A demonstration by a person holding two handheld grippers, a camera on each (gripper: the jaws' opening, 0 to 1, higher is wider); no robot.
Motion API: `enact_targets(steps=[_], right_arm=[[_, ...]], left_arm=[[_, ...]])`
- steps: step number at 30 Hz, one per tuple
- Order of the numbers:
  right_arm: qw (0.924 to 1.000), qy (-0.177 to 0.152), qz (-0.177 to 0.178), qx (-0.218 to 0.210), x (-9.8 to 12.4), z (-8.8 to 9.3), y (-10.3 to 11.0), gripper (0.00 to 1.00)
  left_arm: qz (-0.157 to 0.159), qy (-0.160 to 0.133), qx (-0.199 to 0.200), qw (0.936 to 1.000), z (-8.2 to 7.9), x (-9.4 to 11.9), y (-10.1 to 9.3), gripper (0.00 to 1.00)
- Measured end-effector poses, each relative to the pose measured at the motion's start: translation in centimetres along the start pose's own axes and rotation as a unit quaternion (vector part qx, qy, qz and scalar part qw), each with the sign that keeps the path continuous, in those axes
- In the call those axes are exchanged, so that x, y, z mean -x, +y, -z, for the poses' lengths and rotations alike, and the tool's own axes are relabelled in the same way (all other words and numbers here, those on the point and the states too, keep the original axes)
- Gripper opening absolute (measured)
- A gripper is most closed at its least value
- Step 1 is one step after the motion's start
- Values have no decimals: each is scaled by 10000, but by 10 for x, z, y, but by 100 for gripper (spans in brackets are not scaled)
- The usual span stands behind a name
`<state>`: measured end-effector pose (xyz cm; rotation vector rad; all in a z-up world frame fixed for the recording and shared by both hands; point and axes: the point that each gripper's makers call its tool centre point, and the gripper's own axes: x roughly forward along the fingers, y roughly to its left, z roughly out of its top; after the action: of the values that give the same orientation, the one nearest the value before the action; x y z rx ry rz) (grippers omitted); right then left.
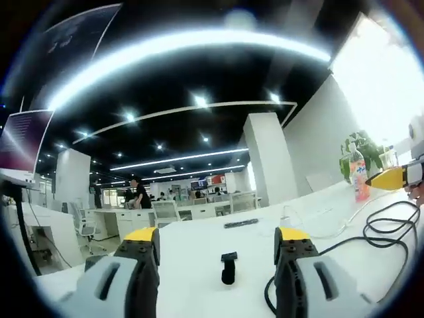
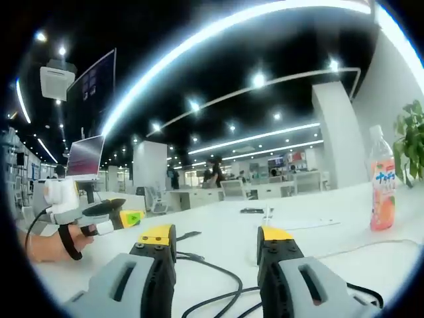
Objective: Coil the Type-C to USB data cable on the desktop and secure it with Velcro straps.
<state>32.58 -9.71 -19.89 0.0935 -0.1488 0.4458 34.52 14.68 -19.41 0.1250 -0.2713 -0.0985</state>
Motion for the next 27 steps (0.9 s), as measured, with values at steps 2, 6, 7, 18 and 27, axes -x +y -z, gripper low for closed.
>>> enact_targets(steps=[2, 6, 7, 18, 27], right_arm=[[10000, 8, -5, -10, 0, 0, 0, 48], [9993, -250, -71, 276, -2, -14, 3, 48], [9985, -322, -89, 426, -2, -18, 3, 48], [9984, 63, -520, 206, -14, -11, -11, 51], [9988, 428, -238, 33, -9, 27, -31, 58]], left_arm=[[-7, -2, 30, 10000, 0, 0, 0, 71], [4, -32, 123, 9999, 0, -1, 1, 70], [16, -36, 148, 9999, -1, -1, 1, 69], [-130, 120, 387, 9991, 8, -6, 13, 71], [-43, 2, 471, 9989, 1, -5, 14, 68]])
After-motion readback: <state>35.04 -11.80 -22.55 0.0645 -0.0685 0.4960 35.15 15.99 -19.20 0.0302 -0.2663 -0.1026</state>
